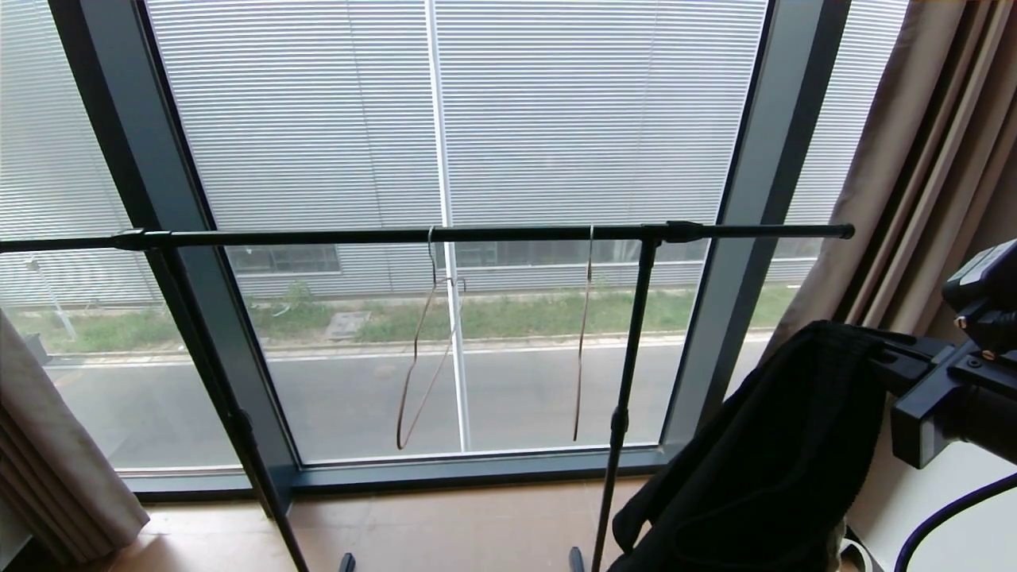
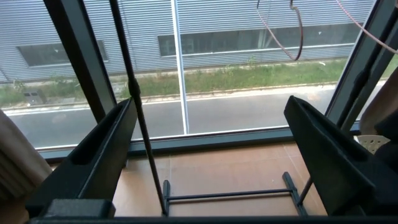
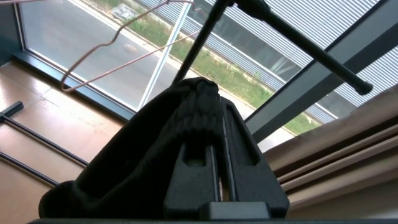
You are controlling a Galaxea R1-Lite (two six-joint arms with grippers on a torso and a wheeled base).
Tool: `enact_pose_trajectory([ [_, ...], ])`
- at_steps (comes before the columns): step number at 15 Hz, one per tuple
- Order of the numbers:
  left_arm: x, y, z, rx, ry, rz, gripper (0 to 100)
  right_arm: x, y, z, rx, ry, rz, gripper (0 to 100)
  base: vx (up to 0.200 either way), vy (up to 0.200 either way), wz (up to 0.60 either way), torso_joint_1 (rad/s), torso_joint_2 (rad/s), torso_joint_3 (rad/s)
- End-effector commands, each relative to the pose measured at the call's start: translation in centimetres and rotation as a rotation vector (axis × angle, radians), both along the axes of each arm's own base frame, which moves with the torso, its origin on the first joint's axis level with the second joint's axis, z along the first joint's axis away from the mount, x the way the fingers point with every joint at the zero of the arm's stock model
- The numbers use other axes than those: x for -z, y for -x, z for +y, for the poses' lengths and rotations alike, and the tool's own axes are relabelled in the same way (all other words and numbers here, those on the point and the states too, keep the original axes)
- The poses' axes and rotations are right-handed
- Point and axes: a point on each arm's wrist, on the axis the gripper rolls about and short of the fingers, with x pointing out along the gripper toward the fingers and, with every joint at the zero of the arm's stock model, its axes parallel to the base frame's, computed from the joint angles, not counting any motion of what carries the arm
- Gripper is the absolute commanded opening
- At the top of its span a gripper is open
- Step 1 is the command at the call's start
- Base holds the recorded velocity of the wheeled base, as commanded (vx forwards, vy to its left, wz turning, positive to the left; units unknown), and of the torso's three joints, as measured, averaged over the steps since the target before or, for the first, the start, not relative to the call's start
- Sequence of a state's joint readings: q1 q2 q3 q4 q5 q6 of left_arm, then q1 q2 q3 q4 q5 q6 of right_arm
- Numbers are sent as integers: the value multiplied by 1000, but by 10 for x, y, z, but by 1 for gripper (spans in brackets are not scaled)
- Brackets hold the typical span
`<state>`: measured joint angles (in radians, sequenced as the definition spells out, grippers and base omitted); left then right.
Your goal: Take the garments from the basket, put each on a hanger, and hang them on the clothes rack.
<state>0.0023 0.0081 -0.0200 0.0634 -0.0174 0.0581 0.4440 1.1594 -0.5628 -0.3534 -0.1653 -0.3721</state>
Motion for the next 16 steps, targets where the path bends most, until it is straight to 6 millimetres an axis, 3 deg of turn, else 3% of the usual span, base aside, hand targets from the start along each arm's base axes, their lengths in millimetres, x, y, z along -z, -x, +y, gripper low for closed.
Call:
enact_pose_trajectory([
  [1,0,0,0,-1,0,1,100,0,0,0,-1,2,2,0,-200,0,0,7,2,7],
  [9,0,0,0,-1,0,1,100,2,0,0,-1,4,6,0,-200,0,0,2,3,1],
  [16,0,-1,0,13,-1,19,100,9,1,0,-1,16,29,0,0,0,0,0,0,0],
])
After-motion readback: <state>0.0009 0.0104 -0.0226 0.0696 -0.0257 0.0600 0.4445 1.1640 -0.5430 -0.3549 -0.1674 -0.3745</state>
